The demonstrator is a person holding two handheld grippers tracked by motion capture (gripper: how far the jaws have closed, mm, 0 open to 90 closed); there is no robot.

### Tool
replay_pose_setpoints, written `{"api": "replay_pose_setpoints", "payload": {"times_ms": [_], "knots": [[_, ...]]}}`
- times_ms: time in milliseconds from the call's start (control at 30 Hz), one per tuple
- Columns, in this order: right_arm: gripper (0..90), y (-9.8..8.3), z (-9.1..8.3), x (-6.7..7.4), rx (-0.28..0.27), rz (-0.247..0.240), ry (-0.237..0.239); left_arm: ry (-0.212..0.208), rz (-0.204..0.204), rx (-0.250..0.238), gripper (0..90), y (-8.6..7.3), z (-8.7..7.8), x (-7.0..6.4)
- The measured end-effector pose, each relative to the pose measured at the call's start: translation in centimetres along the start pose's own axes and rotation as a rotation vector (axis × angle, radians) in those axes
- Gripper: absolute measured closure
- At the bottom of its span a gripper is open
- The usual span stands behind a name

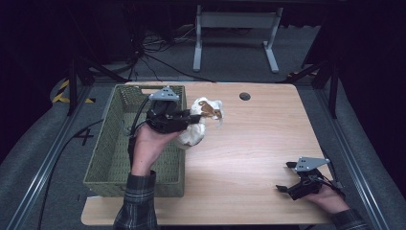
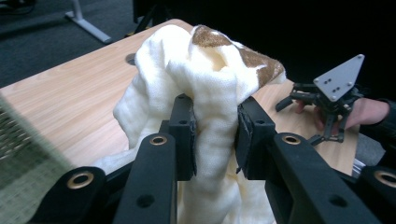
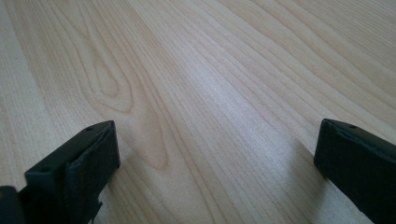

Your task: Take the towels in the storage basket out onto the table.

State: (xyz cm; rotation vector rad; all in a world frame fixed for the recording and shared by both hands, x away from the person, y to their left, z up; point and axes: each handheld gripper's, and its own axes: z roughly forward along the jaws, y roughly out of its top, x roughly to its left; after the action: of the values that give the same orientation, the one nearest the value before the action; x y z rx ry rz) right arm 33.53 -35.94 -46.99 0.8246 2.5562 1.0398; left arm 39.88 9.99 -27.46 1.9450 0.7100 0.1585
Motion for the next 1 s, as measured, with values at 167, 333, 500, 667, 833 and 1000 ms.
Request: {"api": "replay_pose_setpoints", "payload": {"times_ms": [167, 333, 500, 667, 833, 1000], "knots": [[0.3, 0.0, 0.0, 0.0, 0.000, -0.001, 0.000, -0.036, 0.019, -0.001, 71.4, 0.1, 1.4, -1.0], [0.2, 0.0, 0.0, -0.1, -0.001, -0.004, 0.003, -0.067, 0.030, 0.004, 71.5, 0.0, 2.9, -2.0], [0.1, 0.0, 0.0, -0.1, 0.001, -0.004, 0.005, -0.103, 0.045, 0.018, 71.5, -0.2, 4.5, -2.9], [0.0, 0.0, 0.0, -0.1, 0.001, -0.005, 0.006, -0.124, 0.052, 0.048, 71.7, -0.7, 6.4, -3.4], [0.1, 0.0, 0.0, -0.1, 0.001, -0.005, 0.005, -0.151, 0.056, 0.050, 71.8, -1.1, 8.1, -4.0], [0.1, 0.0, 0.0, -0.1, 0.001, -0.004, 0.005, -0.156, 0.070, 0.065, 71.8, -1.4, 9.5, -4.5]]}}
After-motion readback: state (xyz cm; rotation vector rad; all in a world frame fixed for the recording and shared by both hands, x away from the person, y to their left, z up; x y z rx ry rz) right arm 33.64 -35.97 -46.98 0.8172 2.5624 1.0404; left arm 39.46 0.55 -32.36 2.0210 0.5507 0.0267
